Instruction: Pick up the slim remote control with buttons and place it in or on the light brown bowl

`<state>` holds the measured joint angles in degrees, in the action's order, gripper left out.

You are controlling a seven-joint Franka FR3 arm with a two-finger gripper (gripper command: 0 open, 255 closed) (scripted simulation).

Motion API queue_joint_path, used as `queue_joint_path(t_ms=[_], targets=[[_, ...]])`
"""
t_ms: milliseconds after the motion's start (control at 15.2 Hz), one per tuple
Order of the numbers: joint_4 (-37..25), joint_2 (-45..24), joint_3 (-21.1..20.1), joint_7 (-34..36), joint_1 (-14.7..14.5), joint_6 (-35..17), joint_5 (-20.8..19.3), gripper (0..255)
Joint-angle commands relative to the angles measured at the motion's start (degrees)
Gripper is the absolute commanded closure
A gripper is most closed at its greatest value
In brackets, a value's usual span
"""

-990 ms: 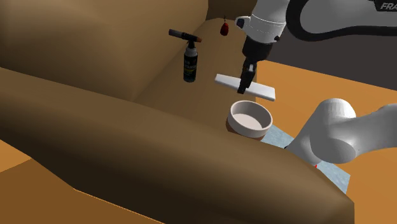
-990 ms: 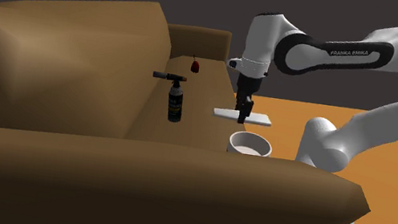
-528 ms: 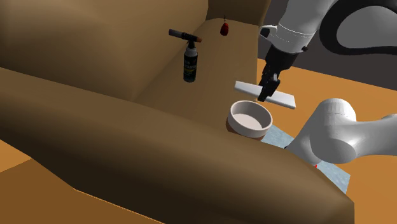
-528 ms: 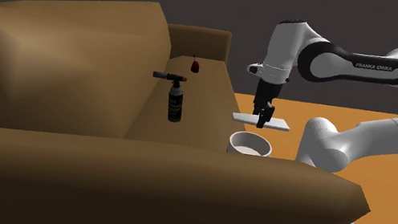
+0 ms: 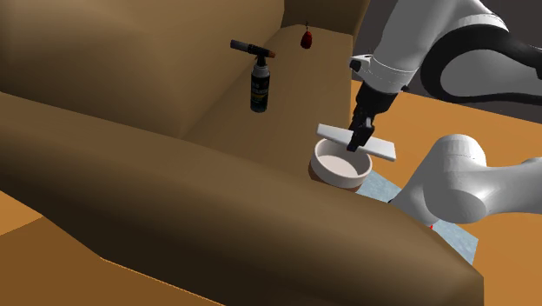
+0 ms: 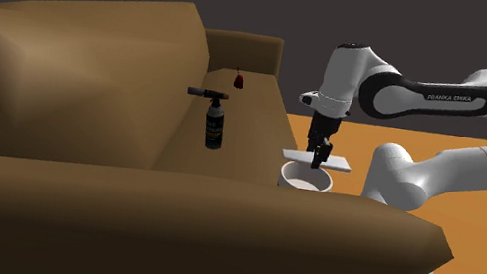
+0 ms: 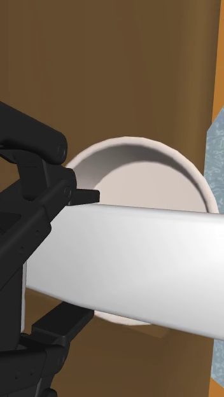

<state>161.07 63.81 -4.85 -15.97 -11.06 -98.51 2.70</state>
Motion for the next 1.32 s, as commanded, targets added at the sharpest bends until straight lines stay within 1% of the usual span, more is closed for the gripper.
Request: queue_joint_path(t_ms=[0,132,660,726,1056,1254], targets=[[1.6,0.0,0.0,-0.1,0.0,-1.7,0.0,255],[3.0,0.1,-0.1,0.0,-0.1,-2.9,0.1,255],[3.0,0.1,-0.1,0.0,-0.1,-2.9,0.1,255],[3.0,0.1,-0.1,0.0,-0.1,-2.9,0.1,0],[3.0,0.1,-0.1,0.0,-0.1,-2.9,0.1,0],[-3.0,-0.5,0.1,0.0,0.1,2.5,-0.2,0]])
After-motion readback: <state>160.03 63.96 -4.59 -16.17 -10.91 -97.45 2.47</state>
